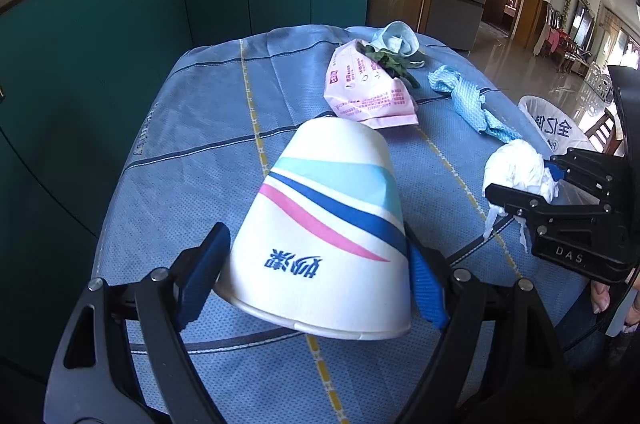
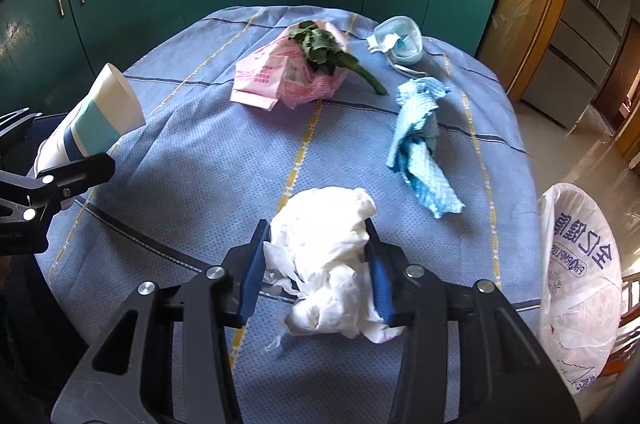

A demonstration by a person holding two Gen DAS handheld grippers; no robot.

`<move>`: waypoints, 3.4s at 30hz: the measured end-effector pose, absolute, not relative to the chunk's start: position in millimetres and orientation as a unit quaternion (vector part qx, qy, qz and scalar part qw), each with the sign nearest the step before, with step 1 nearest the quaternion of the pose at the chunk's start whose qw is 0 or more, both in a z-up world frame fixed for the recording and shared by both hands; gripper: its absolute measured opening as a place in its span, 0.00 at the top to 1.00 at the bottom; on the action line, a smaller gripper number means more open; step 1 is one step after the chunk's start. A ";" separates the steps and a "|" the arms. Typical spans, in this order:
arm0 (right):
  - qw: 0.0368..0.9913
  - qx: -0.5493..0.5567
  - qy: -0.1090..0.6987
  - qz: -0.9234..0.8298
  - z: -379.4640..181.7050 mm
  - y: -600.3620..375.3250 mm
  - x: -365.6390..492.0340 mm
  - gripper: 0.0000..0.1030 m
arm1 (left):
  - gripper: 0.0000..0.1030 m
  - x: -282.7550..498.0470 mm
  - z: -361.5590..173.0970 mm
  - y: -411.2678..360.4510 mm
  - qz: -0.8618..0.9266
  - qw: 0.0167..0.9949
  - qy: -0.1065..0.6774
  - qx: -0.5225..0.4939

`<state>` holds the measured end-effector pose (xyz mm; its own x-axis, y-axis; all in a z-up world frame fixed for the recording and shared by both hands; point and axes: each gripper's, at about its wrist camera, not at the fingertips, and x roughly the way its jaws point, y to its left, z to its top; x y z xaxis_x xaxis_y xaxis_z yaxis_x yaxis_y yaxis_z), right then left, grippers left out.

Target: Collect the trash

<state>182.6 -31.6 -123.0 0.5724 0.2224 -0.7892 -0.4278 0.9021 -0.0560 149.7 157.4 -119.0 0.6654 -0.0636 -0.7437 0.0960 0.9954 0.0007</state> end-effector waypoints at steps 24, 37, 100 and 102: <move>0.876 -0.128 0.434 0.167 -135.5 -44.4 179.7 0.28 | 0.19 153.7 -133.4 123.8 -0.068 0.904 0.422 0.032; 0.893 -0.098 0.401 0.180 -107.5 -60.8 170.9 0.60 | 0.19 144.1 -102.9 116.2 -0.053 0.923 0.380 0.031; 0.925 0.036 0.363 -0.102 -92.3 -354.9 155.5 0.60 | 0.12 262.8 -109.4 -223.4 -0.286 0.878 0.377 0.073; 0.926 0.035 0.363 -0.101 -91.8 -353.4 155.9 0.60 | 0.11 261.5 -107.8 -218.0 -0.284 0.879 0.376 0.071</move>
<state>155.9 -353.4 -91.8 0.7165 -0.1611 -0.6787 0.2117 0.9773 -0.0084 261.5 -218.0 -107.8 0.5562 -0.4456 -0.7015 0.5522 0.8290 -0.0888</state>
